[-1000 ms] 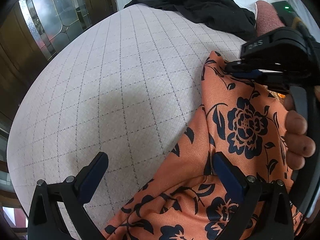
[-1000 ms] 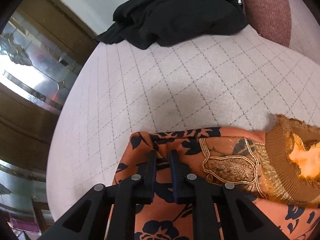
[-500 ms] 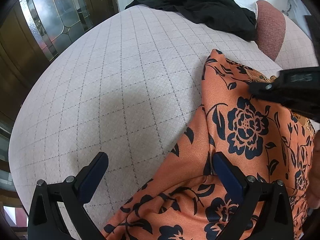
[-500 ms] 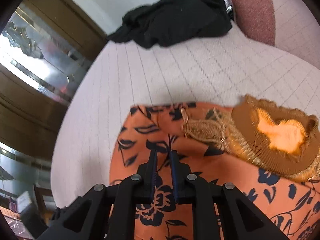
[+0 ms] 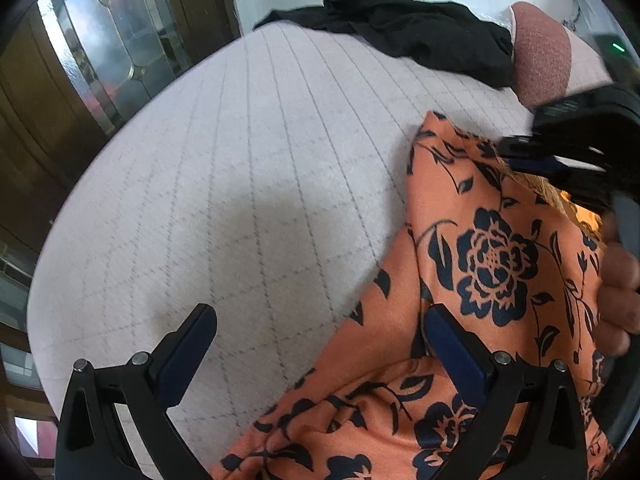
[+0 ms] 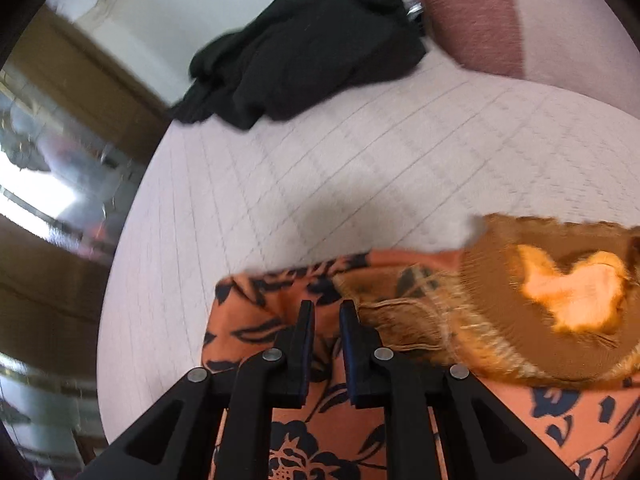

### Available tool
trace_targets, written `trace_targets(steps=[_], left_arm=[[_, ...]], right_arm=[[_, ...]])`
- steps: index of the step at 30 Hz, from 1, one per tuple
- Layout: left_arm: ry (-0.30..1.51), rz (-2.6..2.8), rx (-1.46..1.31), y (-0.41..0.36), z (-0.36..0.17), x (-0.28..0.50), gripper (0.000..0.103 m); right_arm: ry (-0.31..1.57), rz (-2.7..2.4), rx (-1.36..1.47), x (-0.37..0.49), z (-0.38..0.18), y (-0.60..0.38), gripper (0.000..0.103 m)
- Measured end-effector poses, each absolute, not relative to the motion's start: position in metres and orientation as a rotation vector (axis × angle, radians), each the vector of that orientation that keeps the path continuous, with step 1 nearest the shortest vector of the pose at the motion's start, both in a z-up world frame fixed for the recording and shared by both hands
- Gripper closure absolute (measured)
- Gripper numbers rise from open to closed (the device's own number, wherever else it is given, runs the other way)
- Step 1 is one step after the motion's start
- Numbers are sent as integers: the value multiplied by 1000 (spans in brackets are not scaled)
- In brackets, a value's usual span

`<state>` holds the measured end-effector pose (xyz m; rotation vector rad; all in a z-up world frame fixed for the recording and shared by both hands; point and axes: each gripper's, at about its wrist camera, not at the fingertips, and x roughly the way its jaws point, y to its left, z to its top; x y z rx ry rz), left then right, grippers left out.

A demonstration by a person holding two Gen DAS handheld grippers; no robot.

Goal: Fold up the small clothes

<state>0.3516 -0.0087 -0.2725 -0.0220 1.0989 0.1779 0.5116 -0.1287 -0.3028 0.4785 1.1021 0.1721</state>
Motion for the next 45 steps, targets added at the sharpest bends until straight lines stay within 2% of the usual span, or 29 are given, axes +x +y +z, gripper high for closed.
trace_targets(steps=[5, 11, 15, 21, 27, 32, 35, 39, 42, 45], left_arm=[[1047, 170, 35, -19, -262, 349, 0], [1113, 93, 124, -48, -279, 347, 0], [1114, 103, 86, -44, -275, 347, 0], [1110, 132, 82, -35, -276, 346, 0], [1081, 128, 121, -45, -272, 344, 0], [1018, 79, 122, -56, -258, 340, 0], [1054, 27, 122, -61, -263, 340, 0], [1106, 37, 193, -73, -281, 341, 0], [1110, 38, 153, -70, -277, 341, 0], [1065, 24, 151, -70, -267, 335, 0]], right_arm=[[1041, 169, 499, 479, -285, -165, 87], [1024, 60, 488, 411, -278, -240, 87], [1024, -70, 493, 366, -284, -302, 87], [951, -216, 674, 296, -287, -387, 86], [1010, -235, 758, 287, -322, -392, 84], [980, -184, 735, 284, -312, -390, 84], [967, -217, 735, 271, -302, -391, 82], [1014, -159, 728, 260, -301, -377, 83], [1081, -139, 702, 255, -316, -362, 81], [1064, -150, 671, 251, -315, -355, 81]])
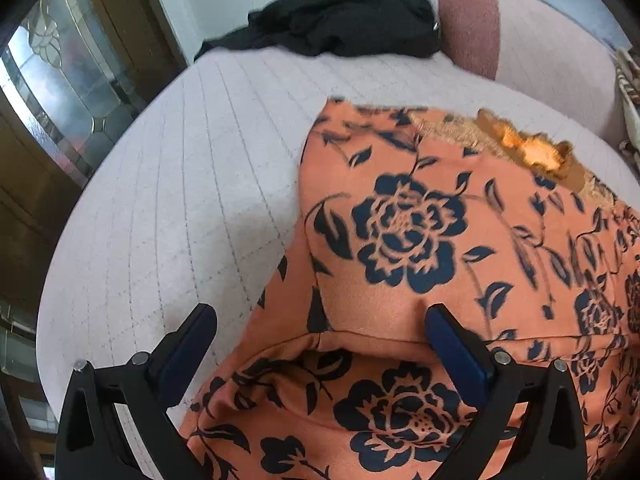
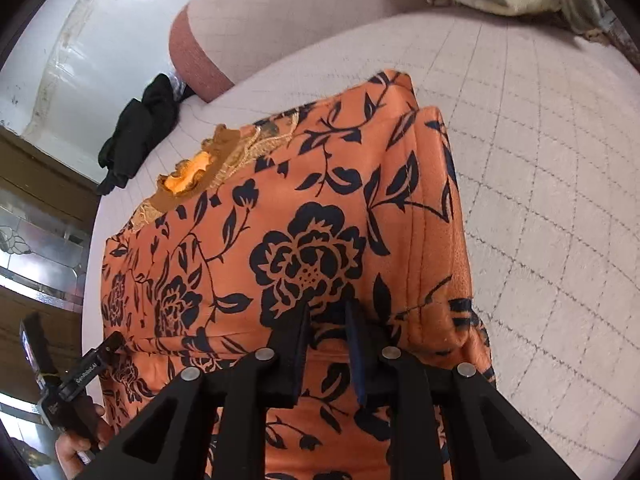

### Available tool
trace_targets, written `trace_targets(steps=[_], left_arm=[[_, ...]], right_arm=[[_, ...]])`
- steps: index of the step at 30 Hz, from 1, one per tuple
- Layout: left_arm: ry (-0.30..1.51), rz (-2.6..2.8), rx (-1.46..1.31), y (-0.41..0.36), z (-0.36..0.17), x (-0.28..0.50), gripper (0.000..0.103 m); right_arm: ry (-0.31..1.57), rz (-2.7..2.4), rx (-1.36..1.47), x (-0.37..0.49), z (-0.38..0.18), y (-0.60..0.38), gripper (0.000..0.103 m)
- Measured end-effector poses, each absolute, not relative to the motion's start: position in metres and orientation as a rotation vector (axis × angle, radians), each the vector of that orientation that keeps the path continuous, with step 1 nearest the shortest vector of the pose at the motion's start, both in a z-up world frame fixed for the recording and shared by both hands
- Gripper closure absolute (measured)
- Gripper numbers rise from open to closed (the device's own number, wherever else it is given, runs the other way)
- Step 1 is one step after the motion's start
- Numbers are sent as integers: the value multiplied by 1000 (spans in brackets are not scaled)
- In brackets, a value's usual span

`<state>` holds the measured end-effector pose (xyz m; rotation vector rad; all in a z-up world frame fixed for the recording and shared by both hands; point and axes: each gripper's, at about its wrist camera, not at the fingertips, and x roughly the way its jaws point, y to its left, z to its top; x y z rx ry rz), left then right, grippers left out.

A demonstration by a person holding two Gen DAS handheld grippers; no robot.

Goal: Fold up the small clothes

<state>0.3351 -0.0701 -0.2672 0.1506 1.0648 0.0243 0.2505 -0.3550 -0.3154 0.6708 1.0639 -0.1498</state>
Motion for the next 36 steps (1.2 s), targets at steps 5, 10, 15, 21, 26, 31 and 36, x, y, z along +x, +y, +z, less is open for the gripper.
trace_targets(steps=[5, 10, 15, 21, 26, 31, 36], left_arm=[[1006, -95, 208, -96, -256, 320, 0], [1061, -103, 285, -114, -279, 319, 0], [1055, -105, 249, -109, -271, 316, 0], [1059, -203, 240, -117, -262, 294, 0], [1070, -227, 354, -132, -273, 268, 0], [1087, -241, 382, -116, -276, 234, 0], [1135, -274, 293, -85, -278, 205, 0]], right_arm=[[1025, -65, 745, 238, -307, -341, 80], [1034, -45, 645, 248, -311, -313, 79], [1064, -40, 605, 254, -315, -305, 79], [1099, 68, 615, 241, -312, -289, 80], [1142, 130, 583, 229, -312, -257, 80], [1166, 123, 517, 201, -316, -235, 78], [1179, 160, 538, 166, -318, -226, 77]])
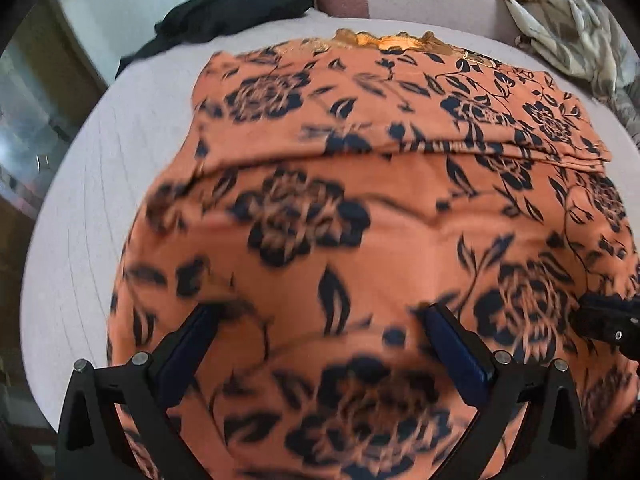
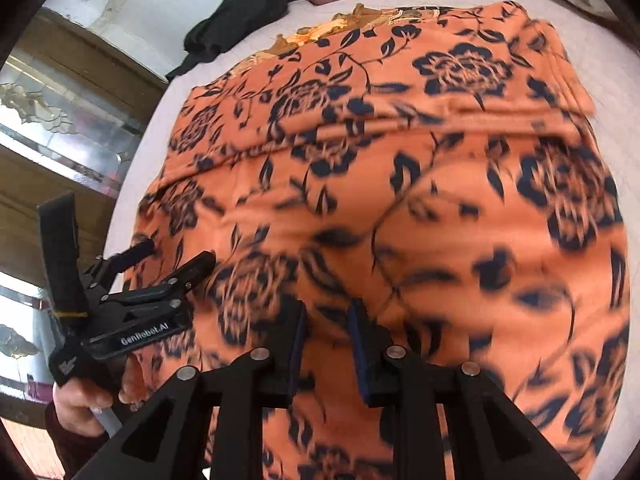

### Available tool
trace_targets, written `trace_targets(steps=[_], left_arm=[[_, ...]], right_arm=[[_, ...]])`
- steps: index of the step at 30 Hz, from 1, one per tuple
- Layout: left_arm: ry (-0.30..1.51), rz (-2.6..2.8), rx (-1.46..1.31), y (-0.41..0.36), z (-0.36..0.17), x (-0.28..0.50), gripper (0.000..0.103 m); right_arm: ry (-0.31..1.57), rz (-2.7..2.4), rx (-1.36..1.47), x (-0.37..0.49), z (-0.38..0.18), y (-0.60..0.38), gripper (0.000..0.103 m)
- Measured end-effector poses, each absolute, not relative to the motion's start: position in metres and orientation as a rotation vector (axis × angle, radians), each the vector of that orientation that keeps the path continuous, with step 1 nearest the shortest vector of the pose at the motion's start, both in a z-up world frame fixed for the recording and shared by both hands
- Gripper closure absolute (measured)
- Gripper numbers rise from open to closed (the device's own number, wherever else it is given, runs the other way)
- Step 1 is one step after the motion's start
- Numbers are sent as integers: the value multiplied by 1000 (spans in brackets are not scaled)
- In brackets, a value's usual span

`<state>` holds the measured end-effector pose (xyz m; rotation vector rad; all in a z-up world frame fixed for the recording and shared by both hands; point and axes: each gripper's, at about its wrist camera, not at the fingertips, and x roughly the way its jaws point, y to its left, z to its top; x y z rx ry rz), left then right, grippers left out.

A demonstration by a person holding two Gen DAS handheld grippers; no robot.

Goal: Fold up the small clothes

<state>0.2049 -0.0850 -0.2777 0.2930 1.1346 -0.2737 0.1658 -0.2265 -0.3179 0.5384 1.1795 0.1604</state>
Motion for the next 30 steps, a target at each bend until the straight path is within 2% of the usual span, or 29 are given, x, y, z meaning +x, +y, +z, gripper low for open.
trace_targets(steps=[12, 20, 23, 26, 30], left_arm=[[1104, -222, 281, -24, -277, 99, 0], [1170, -178, 272, -1, -275, 44, 0], [1131, -104, 288, 15, -260, 37, 0], [1117, -35, 246, 39, -245, 45, 0], [1192, 49, 181, 57, -249, 65, 0]], right_arm=[[1197, 223, 586, 93, -323, -214, 77], [1220, 266, 567, 52, -325, -203, 77], [1205, 267, 576, 49, -315, -215, 77], [1066, 189, 619, 40, -295, -250, 77], [1044, 55, 728, 36, -302, -295, 70]])
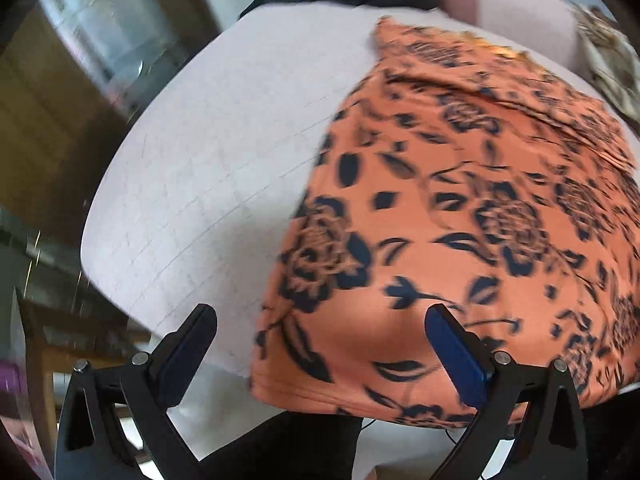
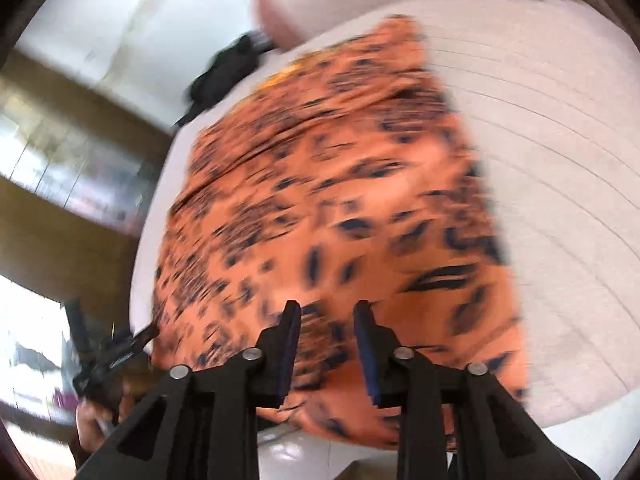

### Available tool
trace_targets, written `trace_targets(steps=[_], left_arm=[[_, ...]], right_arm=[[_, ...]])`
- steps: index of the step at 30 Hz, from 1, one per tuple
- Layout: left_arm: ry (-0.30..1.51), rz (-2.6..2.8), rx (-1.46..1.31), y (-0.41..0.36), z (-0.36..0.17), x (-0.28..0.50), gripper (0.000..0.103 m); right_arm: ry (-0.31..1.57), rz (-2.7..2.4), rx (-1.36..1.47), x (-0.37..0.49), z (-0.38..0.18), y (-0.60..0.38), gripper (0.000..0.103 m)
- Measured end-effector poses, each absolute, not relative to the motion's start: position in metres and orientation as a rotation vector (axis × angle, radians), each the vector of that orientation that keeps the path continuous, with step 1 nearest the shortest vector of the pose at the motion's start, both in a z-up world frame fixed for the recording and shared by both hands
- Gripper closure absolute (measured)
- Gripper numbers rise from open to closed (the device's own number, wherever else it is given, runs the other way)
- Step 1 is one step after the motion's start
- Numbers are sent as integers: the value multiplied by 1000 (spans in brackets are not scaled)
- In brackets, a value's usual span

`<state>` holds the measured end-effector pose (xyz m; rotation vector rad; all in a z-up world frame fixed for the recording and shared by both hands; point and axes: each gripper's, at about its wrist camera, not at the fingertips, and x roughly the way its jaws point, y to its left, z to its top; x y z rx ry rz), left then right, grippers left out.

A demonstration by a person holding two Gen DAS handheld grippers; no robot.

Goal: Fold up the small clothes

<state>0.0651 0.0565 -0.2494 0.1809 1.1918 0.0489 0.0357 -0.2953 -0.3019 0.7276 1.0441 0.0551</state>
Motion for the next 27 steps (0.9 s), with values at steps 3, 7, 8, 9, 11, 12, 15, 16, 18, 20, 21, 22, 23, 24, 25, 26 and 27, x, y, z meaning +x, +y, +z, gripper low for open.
trace_targets(steps=[3, 7, 8, 9, 11, 12, 15, 16, 18, 20, 21, 22, 23, 24, 25, 26, 27], left_arm=[[1263, 94, 178, 69, -266, 69, 0], [1247, 107, 211, 66, -265, 63, 0], [1232, 104, 223, 62, -262, 60, 0], [1222, 94, 226, 53, -264, 63, 0], [1200, 66, 222, 50, -259, 55, 0], [1187, 60, 228, 48, -256, 51, 0], [1170, 78, 239, 46, -247, 60, 0], [1171, 91, 233, 48, -243, 69, 0], [1166, 107, 197, 62, -233, 70, 0], [1172, 98, 148, 74, -223, 73, 0], [1182, 91, 132, 78, -221, 74, 0], [1198, 86, 120, 82, -219, 76, 0], [1207, 89, 118, 82, -221, 77, 0], [1213, 97, 121, 83, -223, 77, 0], [1217, 106, 128, 85, -224, 76, 0], [1221, 116, 140, 86, -228, 78, 0], [1227, 127, 150, 87, -230, 77, 0]], right_arm=[[1103, -76, 775, 31, -320, -322, 72], [1060, -90, 875, 17, -326, -350, 72], [1038, -117, 874, 13, -323, -356, 72], [1022, -113, 881, 10, -322, -359, 72], [990, -99, 848, 6, -315, -362, 71], [986, -100, 822, 6, -313, -361, 70], [960, -63, 737, 5, -303, -355, 69], [952, -40, 721, 5, -301, -350, 69], [950, 5, 718, 5, -300, -342, 66], [970, 63, 704, 10, -301, -327, 66], [978, 76, 699, 11, -301, -323, 66], [992, 87, 701, 12, -303, -317, 66], [1015, 103, 714, 16, -308, -312, 66], [1032, 116, 722, 17, -312, -307, 66], [1051, 124, 721, 18, -315, -303, 66], [1070, 126, 706, 19, -317, -298, 66], [1081, 128, 693, 20, -319, -294, 66]])
